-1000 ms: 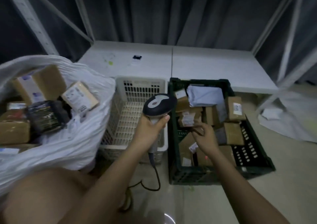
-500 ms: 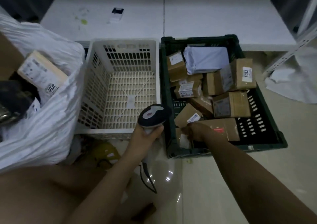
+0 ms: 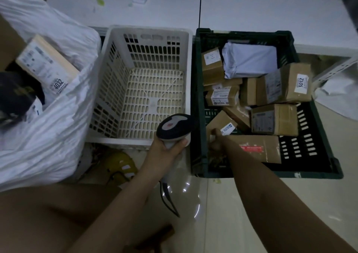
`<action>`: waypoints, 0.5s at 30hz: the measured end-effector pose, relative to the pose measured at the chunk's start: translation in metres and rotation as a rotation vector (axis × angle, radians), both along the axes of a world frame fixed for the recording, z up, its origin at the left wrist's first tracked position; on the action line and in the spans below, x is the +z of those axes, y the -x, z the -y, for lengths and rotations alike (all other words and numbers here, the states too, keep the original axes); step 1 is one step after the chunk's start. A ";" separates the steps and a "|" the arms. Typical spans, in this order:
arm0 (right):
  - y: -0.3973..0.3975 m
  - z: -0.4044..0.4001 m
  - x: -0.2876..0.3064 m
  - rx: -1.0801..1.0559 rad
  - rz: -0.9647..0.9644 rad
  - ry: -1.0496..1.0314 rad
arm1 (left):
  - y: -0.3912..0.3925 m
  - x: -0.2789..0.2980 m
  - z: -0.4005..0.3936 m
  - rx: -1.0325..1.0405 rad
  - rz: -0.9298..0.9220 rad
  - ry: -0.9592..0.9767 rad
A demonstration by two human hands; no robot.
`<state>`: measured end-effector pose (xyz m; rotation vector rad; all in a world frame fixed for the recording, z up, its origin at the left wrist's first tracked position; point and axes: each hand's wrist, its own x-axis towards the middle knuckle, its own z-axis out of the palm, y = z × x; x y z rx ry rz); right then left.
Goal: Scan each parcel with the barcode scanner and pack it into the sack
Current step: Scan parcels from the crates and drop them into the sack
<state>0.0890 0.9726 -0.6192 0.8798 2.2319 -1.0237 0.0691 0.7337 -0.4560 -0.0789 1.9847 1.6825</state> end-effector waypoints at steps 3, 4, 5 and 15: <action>0.009 0.001 0.032 -0.056 -0.002 0.082 | -0.001 0.000 0.001 0.008 -0.003 -0.005; 0.011 -0.003 0.043 -0.036 -0.029 0.062 | -0.002 0.002 0.001 0.012 -0.001 -0.010; 0.009 -0.009 0.058 -0.065 -0.074 0.046 | -0.003 0.004 0.001 0.019 0.001 -0.016; -0.054 0.004 0.195 -0.208 -0.883 0.045 | -0.022 0.036 -0.004 0.096 -0.086 -0.099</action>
